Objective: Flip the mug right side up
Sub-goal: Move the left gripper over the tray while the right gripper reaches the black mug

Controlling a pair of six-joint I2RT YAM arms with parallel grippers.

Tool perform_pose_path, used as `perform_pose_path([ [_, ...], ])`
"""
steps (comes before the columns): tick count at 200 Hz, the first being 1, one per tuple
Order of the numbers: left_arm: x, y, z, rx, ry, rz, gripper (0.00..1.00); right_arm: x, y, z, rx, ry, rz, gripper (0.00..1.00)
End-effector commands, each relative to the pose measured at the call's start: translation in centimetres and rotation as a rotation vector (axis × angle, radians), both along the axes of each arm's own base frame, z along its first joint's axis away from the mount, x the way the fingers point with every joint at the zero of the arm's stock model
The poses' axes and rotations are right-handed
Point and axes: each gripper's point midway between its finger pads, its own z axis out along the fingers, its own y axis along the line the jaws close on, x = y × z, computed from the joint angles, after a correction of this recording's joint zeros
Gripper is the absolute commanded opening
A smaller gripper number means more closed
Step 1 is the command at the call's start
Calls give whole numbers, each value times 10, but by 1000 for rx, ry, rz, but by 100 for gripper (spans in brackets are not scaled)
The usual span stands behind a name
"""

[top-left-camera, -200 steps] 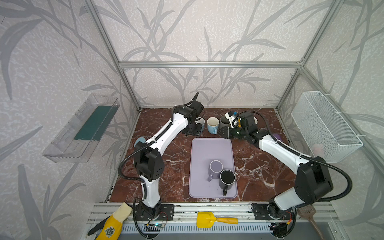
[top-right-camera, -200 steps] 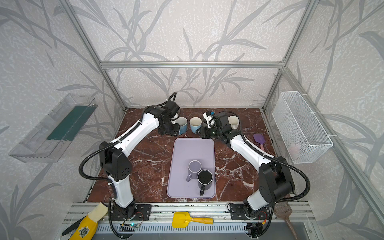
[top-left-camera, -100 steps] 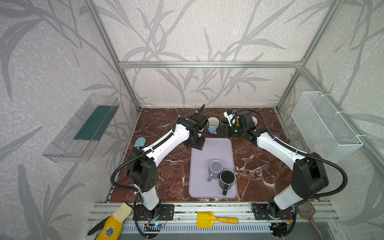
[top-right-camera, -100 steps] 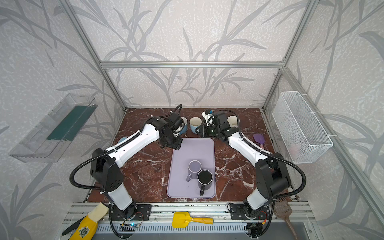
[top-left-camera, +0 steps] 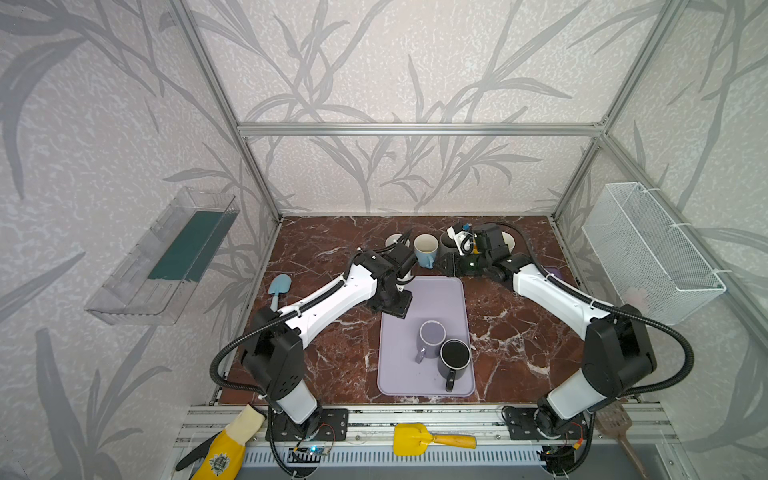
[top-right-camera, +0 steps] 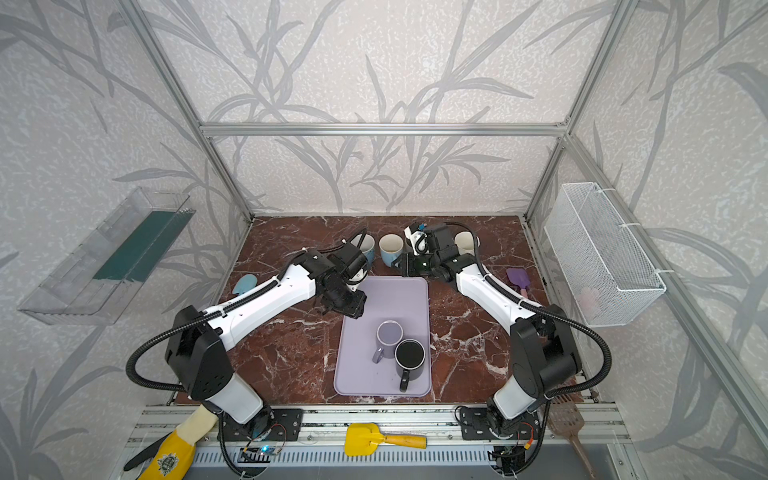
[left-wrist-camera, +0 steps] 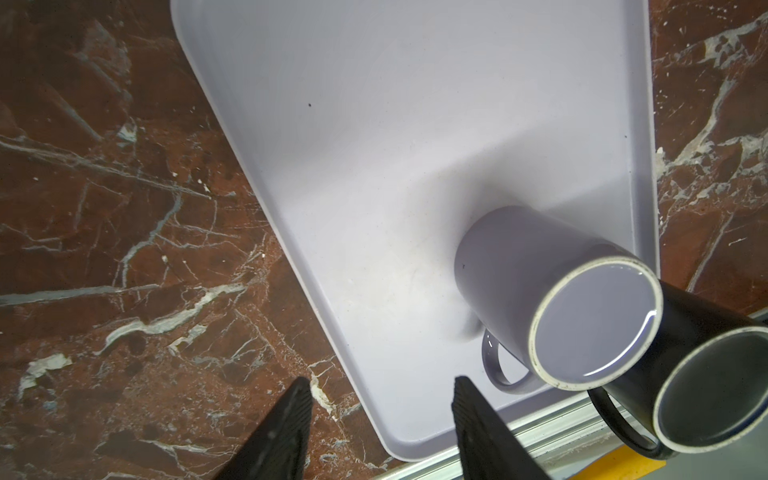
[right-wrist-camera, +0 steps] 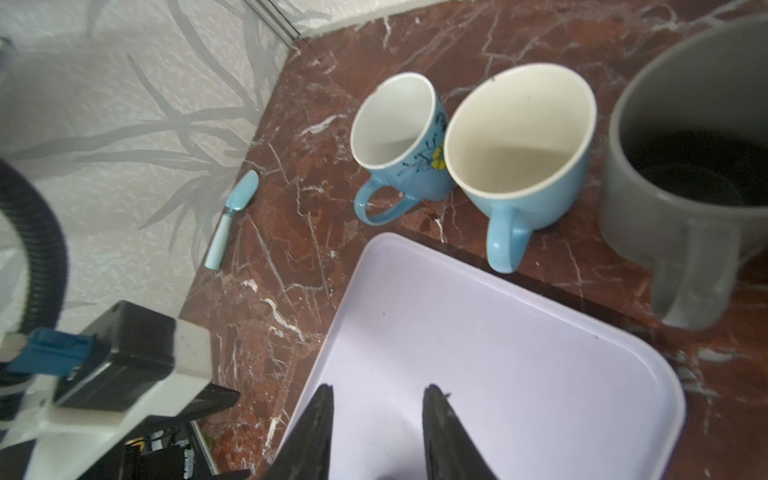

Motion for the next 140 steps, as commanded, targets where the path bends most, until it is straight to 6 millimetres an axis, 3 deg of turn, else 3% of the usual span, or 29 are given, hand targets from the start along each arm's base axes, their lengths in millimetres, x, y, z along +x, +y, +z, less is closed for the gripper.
perform_pose_path([
  [1, -4, -1, 1, -31, -8, -1, 57, -31, -21, -6, -140, 44, -20, 38],
  [25, -5, 2, -2, -15, -15, -1, 57, -67, -42, -14, -297, 91, -51, 38],
  [77, 4, 12, -9, 65, -30, 15, 56, -154, -65, -20, -435, 224, -66, 39],
  [140, 4, 4, -5, 18, -37, -16, 56, -235, -62, -32, -501, 331, -81, 39],
])
